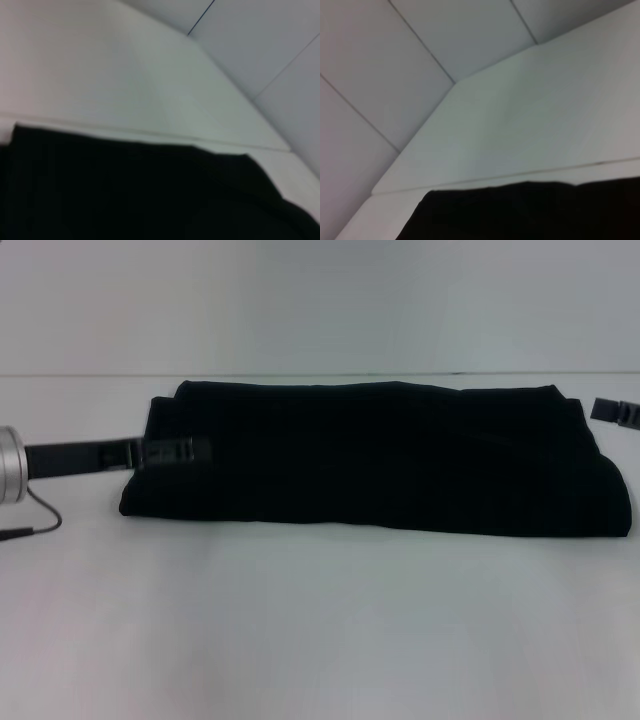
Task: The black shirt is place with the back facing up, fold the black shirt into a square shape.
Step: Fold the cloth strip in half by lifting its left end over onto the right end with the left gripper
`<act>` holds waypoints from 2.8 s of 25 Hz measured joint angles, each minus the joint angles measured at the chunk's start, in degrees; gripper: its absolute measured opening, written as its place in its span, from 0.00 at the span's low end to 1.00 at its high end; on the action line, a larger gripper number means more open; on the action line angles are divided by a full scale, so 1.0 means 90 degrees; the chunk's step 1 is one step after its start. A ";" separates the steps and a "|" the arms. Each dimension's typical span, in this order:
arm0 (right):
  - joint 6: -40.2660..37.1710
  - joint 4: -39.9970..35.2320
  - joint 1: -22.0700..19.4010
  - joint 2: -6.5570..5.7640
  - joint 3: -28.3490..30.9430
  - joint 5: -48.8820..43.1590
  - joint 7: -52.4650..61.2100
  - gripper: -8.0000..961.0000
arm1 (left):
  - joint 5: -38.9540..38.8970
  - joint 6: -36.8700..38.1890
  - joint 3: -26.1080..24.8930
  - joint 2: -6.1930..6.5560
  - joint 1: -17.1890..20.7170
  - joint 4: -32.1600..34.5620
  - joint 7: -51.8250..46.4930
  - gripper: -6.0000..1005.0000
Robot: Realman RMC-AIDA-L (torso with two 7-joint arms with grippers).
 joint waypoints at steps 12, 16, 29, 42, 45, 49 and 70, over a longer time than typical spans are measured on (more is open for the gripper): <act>0.0111 -0.0016 0.0001 -0.0050 0.0016 -0.0394 0.0397 0.90 | 0.1088 -0.1189 0.0036 0.0017 -0.0036 -0.0083 -0.0414 0.87; 0.0200 0.0012 0.0027 -0.0050 0.0003 -0.0394 0.0408 0.90 | 0.1323 -0.1507 0.0053 0.0017 -0.0092 -0.0262 -0.0409 0.87; 0.0354 0.0028 0.0047 -0.0034 -0.0001 -0.0393 0.0406 0.90 | 0.1343 -0.2139 0.0406 0.0001 -0.0180 -0.0703 -0.0356 0.86; 0.0368 0.0028 -0.0022 -0.0023 -0.0001 -0.0393 0.0411 0.89 | 0.1392 -0.2153 0.0478 -0.0009 -0.0183 -0.0656 -0.0249 0.78; 0.0365 0.0028 -0.0037 -0.0032 0.0000 -0.0464 0.0416 0.89 | 0.1505 -0.2165 0.0481 -0.0007 -0.0206 -0.0655 -0.0269 0.68; 0.0359 0.0028 -0.0037 -0.0042 -0.0001 -0.0676 0.0469 0.89 | 0.1530 -0.2184 0.0492 -0.0005 -0.0218 -0.0658 -0.0275 0.51; 0.0884 0.0294 0.0304 -0.0124 -0.0247 -0.1919 0.1529 0.89 | 0.1528 -0.2255 0.0507 -0.0001 -0.0300 -0.0695 -0.0261 0.00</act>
